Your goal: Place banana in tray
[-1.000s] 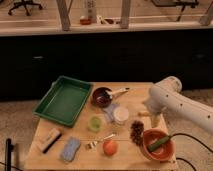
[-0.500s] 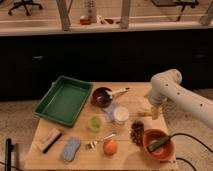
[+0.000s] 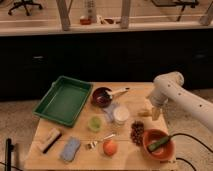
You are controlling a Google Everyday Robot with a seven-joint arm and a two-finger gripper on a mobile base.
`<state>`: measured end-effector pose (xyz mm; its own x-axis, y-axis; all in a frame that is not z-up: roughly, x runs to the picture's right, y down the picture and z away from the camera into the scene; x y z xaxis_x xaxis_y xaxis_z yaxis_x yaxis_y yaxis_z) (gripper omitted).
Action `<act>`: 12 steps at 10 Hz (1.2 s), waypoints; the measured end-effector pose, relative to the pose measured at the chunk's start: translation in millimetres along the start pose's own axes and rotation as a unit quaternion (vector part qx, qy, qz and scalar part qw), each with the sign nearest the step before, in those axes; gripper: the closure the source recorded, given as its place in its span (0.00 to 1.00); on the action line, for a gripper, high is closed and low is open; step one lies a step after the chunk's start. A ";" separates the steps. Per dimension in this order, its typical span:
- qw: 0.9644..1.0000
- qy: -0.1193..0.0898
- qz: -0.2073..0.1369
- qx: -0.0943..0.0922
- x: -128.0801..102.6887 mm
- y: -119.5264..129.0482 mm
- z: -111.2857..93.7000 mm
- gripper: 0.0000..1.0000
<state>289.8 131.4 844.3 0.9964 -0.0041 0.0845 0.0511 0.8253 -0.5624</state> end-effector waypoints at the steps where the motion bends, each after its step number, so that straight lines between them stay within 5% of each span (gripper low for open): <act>1: 1.000 -0.009 0.010 -0.002 3.0 0.8 7.5 0.20; 12: 0.996 -0.066 0.050 -0.017 17.7 -4.3 43.3 0.20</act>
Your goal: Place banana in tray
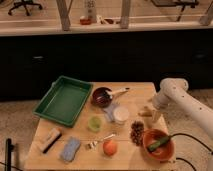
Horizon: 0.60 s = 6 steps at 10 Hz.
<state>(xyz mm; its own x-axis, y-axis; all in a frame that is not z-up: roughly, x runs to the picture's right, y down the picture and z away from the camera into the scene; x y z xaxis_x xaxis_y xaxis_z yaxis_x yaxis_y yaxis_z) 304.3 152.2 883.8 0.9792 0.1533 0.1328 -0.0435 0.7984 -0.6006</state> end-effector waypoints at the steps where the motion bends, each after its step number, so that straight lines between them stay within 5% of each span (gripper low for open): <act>1: 1.000 -0.002 0.001 -0.002 0.2 0.5 2.4 0.21; 4: 1.000 0.006 -0.001 -0.001 -0.2 1.3 9.5 0.48; 6: 0.999 0.040 0.003 0.003 7.9 4.0 12.6 0.69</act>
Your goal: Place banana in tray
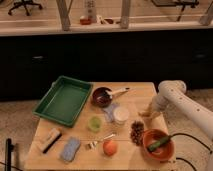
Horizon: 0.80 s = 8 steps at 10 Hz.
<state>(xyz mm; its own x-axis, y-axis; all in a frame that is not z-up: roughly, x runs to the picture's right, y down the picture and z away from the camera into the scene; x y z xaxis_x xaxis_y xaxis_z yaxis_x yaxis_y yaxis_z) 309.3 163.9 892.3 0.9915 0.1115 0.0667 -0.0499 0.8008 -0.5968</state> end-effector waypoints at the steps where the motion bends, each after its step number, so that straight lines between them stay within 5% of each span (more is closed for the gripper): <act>1: 1.000 0.010 -0.001 0.001 -0.3 -0.7 0.6 0.77; 3: 1.000 0.007 -0.003 0.010 3.7 0.6 -6.9 0.97; 8: 0.998 -0.031 -0.035 0.031 -10.9 -6.2 -47.3 1.00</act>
<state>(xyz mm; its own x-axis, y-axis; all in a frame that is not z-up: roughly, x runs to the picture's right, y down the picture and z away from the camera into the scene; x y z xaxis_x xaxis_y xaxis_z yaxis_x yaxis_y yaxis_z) 304.5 129.9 857.5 0.9836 0.0896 0.1567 0.0092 0.8422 -0.5391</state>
